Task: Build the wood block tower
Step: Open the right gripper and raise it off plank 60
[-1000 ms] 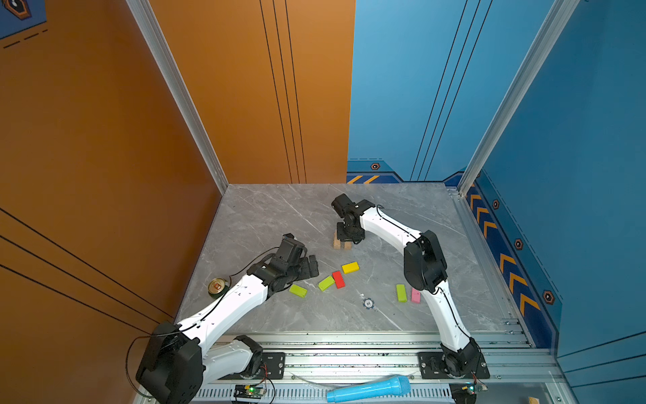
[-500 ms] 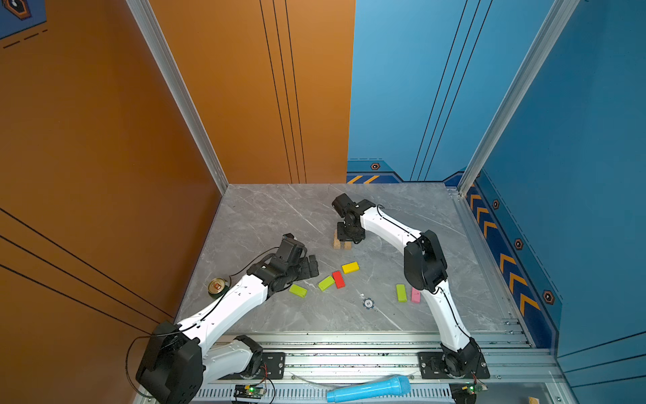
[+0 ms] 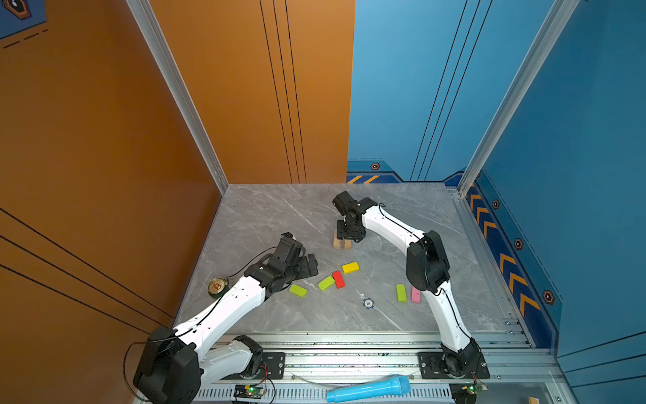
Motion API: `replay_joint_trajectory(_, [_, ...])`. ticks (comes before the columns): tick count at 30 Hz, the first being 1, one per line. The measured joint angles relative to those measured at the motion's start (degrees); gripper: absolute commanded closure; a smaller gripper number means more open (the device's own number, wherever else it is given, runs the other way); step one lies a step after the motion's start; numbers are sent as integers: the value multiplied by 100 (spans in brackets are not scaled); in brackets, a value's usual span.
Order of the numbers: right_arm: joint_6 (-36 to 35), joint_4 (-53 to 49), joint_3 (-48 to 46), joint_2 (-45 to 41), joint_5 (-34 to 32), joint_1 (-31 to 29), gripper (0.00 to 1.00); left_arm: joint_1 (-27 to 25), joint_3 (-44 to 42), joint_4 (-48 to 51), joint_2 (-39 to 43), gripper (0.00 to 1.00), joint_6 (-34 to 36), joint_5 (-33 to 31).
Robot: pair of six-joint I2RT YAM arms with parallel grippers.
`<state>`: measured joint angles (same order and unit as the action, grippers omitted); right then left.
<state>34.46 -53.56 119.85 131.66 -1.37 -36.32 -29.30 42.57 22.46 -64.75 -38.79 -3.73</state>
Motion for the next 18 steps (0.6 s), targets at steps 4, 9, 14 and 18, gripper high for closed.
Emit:
replay_joint_trajectory(4, [28, 4, -2, -295, -44, -15, 21, -2, 0, 2, 118, 1, 0, 0])
replay_joint_trajectory(9, [98, 2, -2, -481, -190, -87, 0, -2, -2, 2, 328, 2, 0, 0])
replay_joint_trajectory(14, [214, -59, 4, -461, -229, -184, 0, -2, -44, 0, 494, 2, 0, 0])
replay_joint_trajectory(18, [330, -114, 205, -240, -225, -229, 0, 0, -162, 4, 584, 2, 2, 0])
